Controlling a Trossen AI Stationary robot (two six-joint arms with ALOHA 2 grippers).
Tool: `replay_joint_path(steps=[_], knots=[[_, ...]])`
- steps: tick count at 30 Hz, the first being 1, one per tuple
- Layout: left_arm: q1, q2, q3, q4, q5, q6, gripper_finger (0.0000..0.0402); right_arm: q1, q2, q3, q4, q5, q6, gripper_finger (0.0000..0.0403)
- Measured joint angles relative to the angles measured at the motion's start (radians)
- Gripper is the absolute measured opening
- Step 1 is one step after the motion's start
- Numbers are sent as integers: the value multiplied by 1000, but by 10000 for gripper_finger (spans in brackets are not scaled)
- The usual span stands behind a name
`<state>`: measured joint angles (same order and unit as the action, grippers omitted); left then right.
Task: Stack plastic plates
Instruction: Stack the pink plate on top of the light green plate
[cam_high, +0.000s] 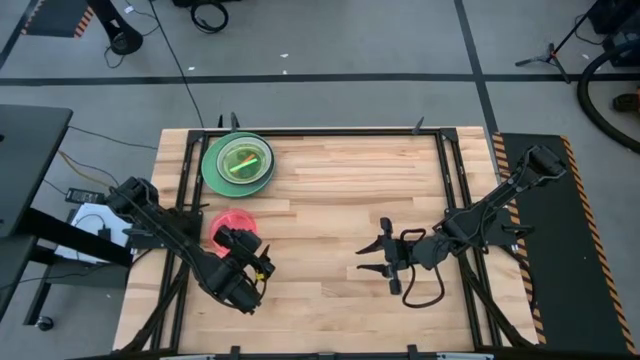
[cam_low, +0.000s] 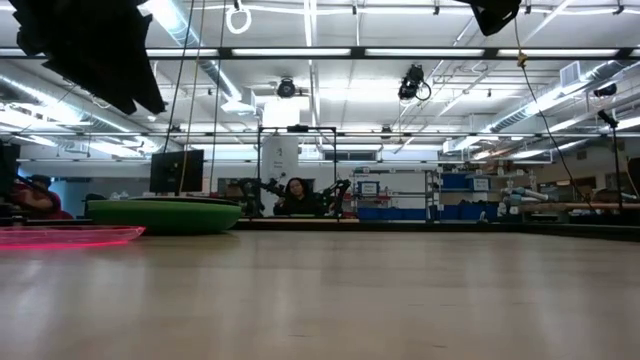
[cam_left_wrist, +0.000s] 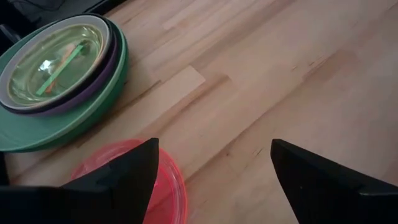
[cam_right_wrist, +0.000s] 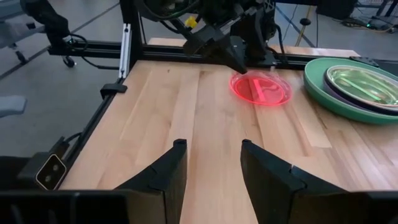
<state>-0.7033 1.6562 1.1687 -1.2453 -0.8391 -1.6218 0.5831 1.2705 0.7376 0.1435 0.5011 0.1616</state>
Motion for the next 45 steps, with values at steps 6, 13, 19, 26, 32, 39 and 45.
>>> replay_joint_path(steps=[6,13,19,26,32,39,45], knots=[[-2,0,0,7,33,14,315,0,0,0,-3,0,3,158],[-23,101,0,64,39,32,315,0,0,0,-4,0,3,158],[-11,203,0,64,33,-47,314,0,0,0,-9,36,3,158],[-6,213,-93,57,29,-254,292,0,0,0,-8,38,3,158],[-1,189,-228,210,30,-330,286,-4,0,0,-2,39,3,158],[82,186,-259,311,37,-223,286,-41,0,0,6,39,3,158],[143,127,-259,311,65,-117,286,-52,0,0,13,25,4,158]])
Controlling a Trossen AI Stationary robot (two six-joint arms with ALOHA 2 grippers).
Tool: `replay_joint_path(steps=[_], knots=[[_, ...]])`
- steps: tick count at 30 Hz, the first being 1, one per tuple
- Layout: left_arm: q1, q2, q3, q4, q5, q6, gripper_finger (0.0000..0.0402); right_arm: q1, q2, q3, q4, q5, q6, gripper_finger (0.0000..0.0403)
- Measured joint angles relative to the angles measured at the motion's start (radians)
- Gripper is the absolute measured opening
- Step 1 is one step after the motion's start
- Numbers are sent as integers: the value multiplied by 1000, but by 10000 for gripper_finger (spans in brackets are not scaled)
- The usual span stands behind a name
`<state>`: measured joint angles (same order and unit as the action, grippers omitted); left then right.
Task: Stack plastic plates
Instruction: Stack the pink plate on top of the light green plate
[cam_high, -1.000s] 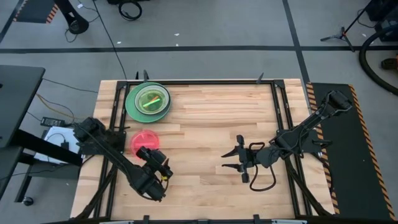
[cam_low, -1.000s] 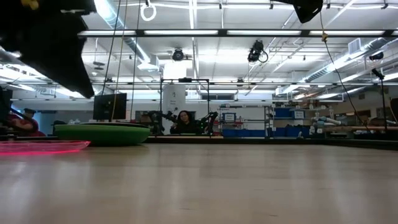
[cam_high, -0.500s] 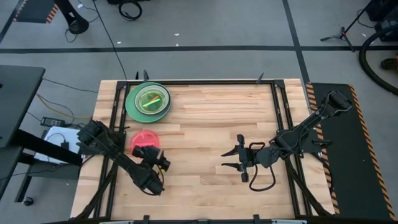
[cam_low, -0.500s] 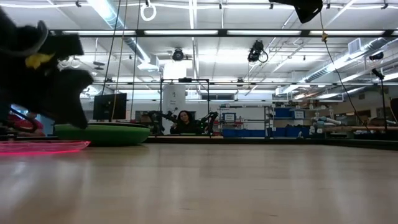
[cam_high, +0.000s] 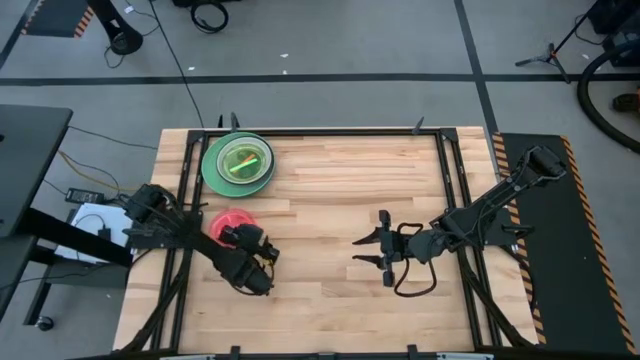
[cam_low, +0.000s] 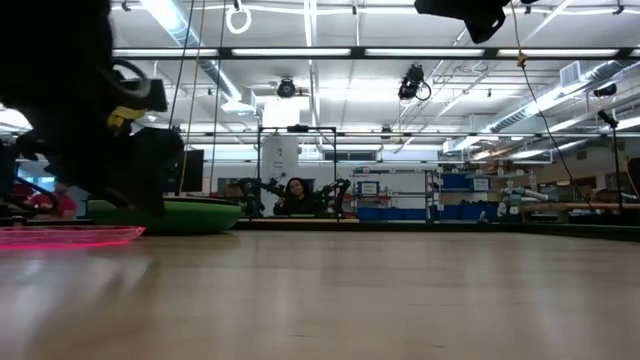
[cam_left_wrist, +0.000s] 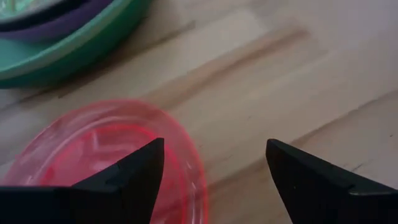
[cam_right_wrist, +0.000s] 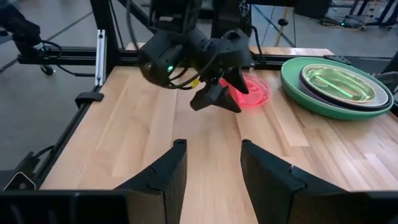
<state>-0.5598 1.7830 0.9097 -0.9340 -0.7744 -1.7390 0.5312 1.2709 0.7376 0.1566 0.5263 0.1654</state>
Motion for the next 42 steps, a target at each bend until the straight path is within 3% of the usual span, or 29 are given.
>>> replay_joint_path(steps=[5,14,23,27,34,42], knots=[[115,-36,0,20,131,128,286,-1,0,0,3,-3,-1,158],[203,-17,0,236,60,240,286,-3,0,0,0,-4,7,158],[217,-8,-23,225,33,208,286,-3,4,0,-26,-25,18,158],[234,-8,-67,236,63,165,286,-3,4,0,-23,-25,19,158],[214,-8,-161,325,13,64,286,-3,4,0,-21,-25,19,158],[182,-7,-81,192,60,75,286,-4,4,0,-3,-24,18,158]])
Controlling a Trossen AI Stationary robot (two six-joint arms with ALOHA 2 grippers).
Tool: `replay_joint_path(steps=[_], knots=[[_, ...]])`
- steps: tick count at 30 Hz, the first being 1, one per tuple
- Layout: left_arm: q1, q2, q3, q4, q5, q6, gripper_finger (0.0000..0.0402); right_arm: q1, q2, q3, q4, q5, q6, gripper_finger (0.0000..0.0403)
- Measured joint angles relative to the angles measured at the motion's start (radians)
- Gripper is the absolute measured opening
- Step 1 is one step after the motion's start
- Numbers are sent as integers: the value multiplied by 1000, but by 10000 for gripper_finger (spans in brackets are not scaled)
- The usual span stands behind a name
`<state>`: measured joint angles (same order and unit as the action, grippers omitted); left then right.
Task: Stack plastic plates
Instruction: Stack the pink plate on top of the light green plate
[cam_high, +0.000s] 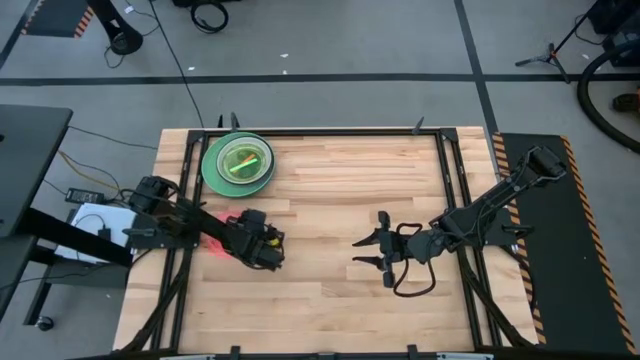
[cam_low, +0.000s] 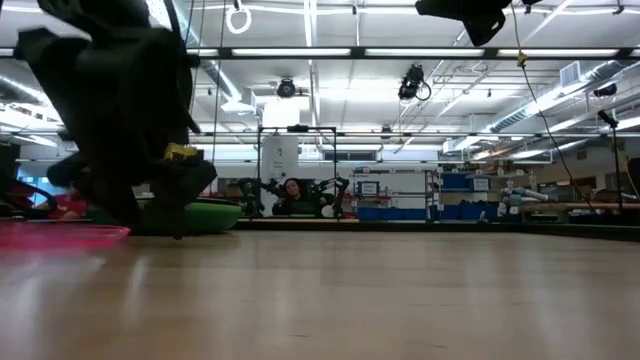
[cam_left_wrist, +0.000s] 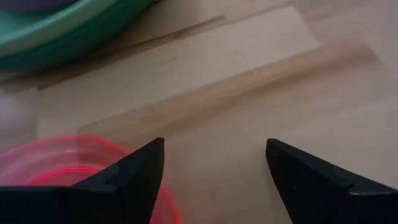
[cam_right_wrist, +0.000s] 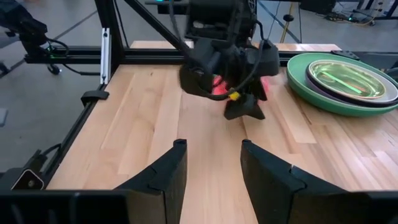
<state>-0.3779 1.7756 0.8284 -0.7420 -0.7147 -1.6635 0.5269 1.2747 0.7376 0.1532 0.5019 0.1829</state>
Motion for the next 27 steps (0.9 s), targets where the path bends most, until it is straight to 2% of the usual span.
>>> replay_joint_path(steps=[6,11,15,20,23,27], knots=[[-49,-1,68,-97,-13,-18,286,0,0,0,10,3,0,158],[-127,-1,68,-177,-18,-136,286,-24,0,0,28,6,-35,158],[-202,-1,78,-235,-19,-189,286,-70,0,0,146,10,-144,158],[-297,-2,163,-303,-22,-172,286,-142,0,5,348,70,-289,158],[-349,-3,212,-415,-26,-200,286,-173,2,52,295,85,-276,158],[-408,-3,218,-519,-23,-301,285,-165,77,126,199,91,-226,158]])
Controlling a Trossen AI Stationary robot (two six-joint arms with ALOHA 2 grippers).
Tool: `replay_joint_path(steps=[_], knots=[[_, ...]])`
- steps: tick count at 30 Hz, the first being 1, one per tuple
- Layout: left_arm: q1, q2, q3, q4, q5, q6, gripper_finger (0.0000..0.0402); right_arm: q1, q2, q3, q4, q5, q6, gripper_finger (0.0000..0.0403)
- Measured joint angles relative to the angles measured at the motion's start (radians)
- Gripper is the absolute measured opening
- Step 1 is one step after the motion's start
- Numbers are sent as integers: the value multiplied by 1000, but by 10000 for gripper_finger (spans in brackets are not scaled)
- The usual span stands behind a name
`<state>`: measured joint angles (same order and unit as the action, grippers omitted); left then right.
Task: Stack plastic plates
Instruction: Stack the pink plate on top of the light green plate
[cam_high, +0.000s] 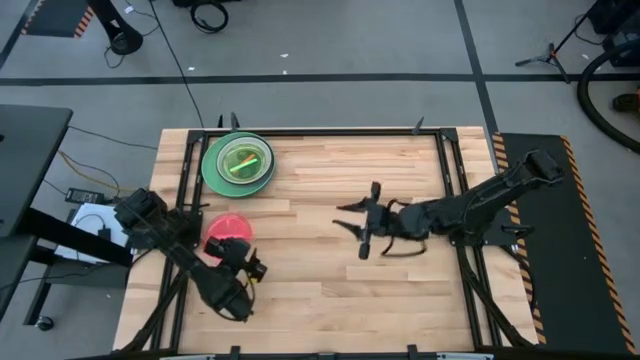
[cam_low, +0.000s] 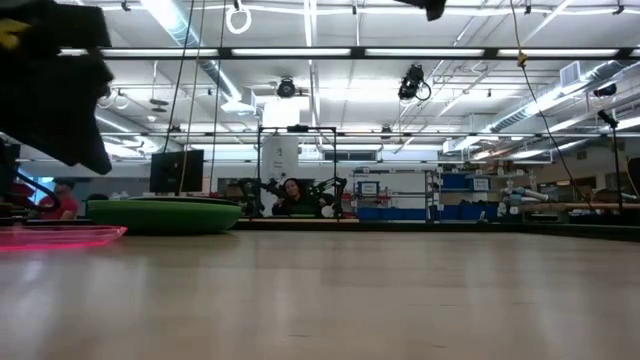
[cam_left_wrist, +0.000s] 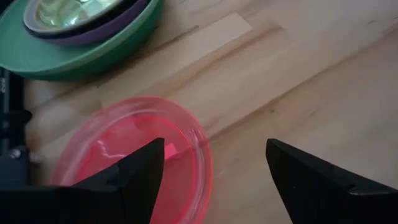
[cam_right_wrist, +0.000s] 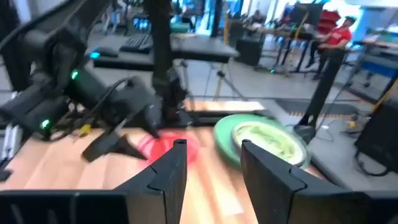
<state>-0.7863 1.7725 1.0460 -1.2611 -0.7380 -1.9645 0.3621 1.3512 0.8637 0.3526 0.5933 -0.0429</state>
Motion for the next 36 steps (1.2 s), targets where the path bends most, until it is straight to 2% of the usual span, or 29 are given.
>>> replay_joint_path(steps=[5,10,14,20,23,25,27,30,32,36], knots=[[-42,-7,-6,28,25,-18,285,43,154,89,3,31,-1,158],[-54,-44,-6,34,35,-7,283,31,256,190,-59,42,-13,158],[-51,-116,-6,33,33,35,263,-6,293,249,-160,36,-22,158],[-13,-182,-6,24,-13,46,222,-117,287,262,-157,-19,-67,158],[-4,-150,-7,40,-19,10,218,-174,290,243,-108,-89,-69,158],[8,-120,-7,34,-24,-10,222,-199,292,192,-35,-140,-75,158],[35,-97,-7,22,-17,-11,232,-213,300,122,60,-145,-95,158],[86,-82,-7,20,-12,6,254,-212,301,19,187,-44,-137,158],[115,-82,-7,30,-11,23,270,-207,294,-17,208,35,-148,158],[154,-81,-7,96,-14,78,297,-202,263,-17,169,59,-147,158]])
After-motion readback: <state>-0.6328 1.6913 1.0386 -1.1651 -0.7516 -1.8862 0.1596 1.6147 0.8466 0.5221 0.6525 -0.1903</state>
